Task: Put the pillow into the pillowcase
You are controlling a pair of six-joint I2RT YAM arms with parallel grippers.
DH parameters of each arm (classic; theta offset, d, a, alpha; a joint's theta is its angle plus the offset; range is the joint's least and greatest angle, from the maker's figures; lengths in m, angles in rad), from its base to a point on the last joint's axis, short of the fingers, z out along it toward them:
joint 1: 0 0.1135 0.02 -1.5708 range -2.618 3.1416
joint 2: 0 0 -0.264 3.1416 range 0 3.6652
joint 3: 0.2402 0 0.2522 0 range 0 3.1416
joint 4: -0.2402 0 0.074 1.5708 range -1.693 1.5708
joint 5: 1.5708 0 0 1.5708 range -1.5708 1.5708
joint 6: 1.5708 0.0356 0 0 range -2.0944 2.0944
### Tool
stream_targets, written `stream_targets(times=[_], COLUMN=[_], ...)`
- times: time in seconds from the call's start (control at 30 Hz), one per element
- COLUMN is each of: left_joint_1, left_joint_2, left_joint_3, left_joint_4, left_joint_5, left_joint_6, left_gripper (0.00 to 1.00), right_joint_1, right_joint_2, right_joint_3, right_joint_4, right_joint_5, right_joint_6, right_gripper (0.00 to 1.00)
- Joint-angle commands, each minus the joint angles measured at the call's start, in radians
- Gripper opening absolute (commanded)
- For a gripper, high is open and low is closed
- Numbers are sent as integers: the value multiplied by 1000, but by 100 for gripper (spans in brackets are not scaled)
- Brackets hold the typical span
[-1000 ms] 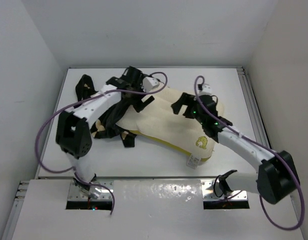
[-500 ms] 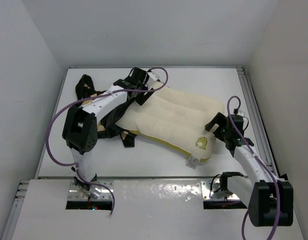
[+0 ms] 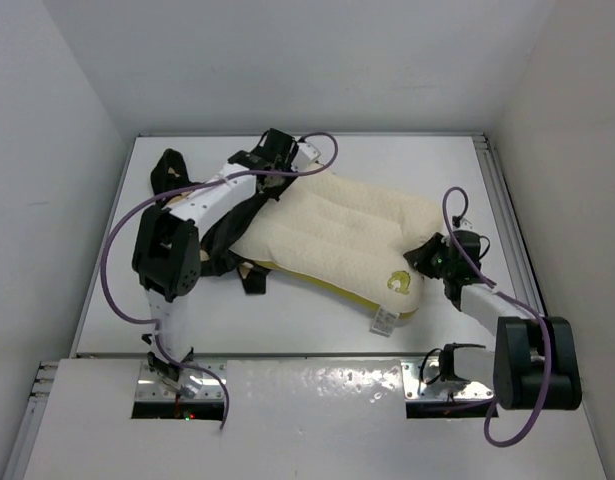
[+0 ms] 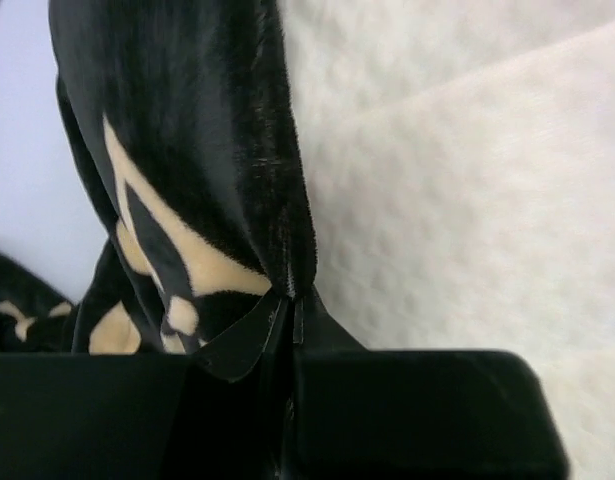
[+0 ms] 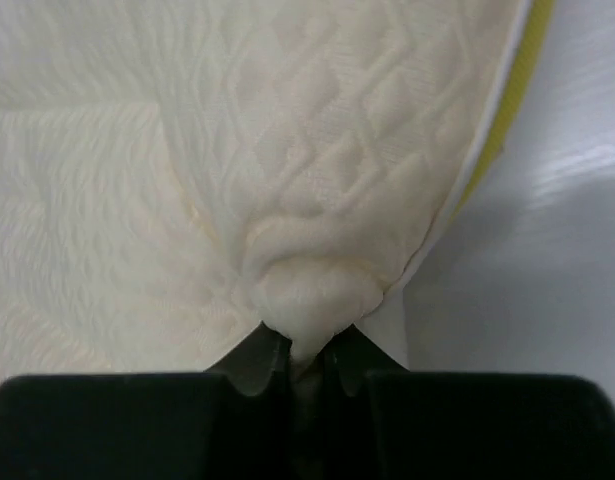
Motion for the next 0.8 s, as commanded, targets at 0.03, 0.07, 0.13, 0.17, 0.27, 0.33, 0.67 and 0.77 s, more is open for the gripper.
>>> stream_targets(times=[0.03, 0.07, 0.13, 0.17, 0.27, 0.33, 0.67, 0.77], left_joint_1=[-73, -89, -126, -152, -201, -206, -22, -17], left_joint_2=[-78, -86, -87, -84, -73, -72, -14, -55], left_joint_3=[144, 210, 305, 330, 388, 379, 316, 208], left_joint_4=[-54, -90, -155, -176, -241, -262, -274, -299], left_joint_5=[227, 265, 409, 451, 572, 684, 470, 385], left_joint_6=[30, 44, 77, 94, 116, 125, 22, 93], left_gripper=[0, 0, 0, 0, 0, 0, 0, 0], right_joint_1=[94, 119, 217, 250, 353, 406, 410, 367], right_joint_2=[35, -2, -87, -117, -221, -255, -314, -217], right_joint_3=[10, 16, 17, 14, -9, -36, -70, 146], right_joint_4=[140, 175, 299, 350, 555, 723, 524, -187], right_joint_5=[-171, -166, -98, -70, 42, 76, 141, 76], right_joint_6=[14, 7, -21, -39, -82, -116, 54, -23], right_gripper=[0, 0, 0, 0, 0, 0, 38, 99])
